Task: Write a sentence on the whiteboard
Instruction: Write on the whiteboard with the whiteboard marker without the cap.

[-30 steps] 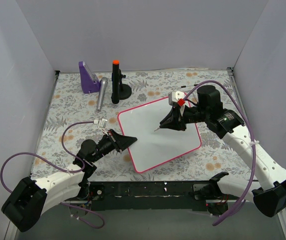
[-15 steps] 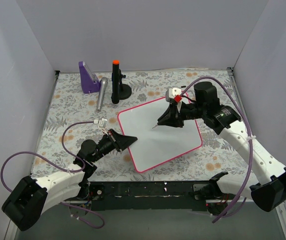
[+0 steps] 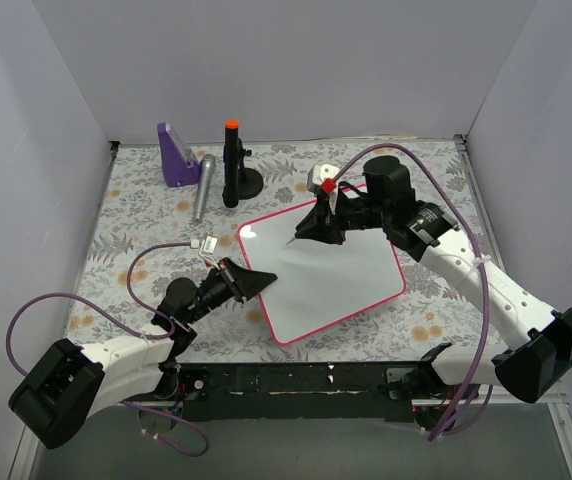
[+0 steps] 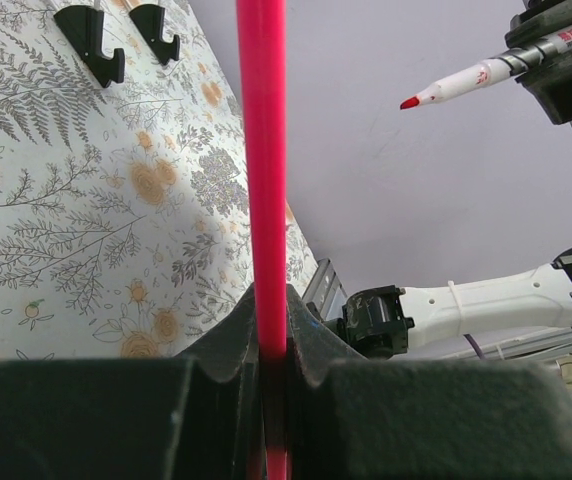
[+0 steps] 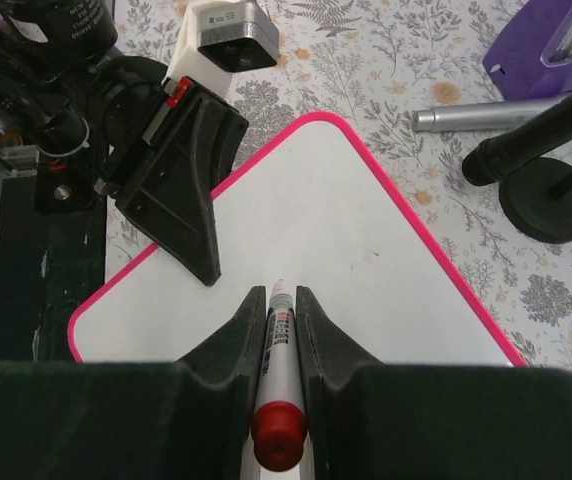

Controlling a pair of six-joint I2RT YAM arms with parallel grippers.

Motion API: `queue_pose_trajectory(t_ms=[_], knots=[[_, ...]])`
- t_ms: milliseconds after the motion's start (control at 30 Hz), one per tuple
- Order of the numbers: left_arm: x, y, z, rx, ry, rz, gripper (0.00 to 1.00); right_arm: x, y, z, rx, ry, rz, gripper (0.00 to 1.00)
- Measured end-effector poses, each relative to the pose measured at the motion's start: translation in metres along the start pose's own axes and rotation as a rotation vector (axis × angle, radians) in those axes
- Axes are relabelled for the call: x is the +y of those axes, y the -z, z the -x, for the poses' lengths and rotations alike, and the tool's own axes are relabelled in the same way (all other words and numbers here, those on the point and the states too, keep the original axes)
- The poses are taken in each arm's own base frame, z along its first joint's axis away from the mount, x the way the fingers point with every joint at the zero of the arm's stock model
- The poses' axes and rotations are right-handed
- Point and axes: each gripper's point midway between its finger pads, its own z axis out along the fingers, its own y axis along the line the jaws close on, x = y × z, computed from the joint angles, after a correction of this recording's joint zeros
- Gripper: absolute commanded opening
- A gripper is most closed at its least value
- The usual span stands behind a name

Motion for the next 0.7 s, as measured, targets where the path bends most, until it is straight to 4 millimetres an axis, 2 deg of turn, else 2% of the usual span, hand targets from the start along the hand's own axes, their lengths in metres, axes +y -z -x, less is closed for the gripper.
queue_pose_trajectory(t_ms=[300, 467, 700], knots=[[-0.005, -0.001, 0.001, -0.007, 0.005, -0.020, 0.00, 0.002, -0.032, 0.005, 0.009, -0.018, 0.012, 0.01], [-0.002, -0.002, 0.000, -0.006, 0.014, -0.011, 0.00, 0.004, -0.037, 0.007, 0.008, -0.011, 0.011, 0.01], [0.011, -0.006, -0.003, 0.003, 0.026, 0.046, 0.00, 0.001, -0.039, 0.009, 0.010, -0.009, -0.004, 0.01]])
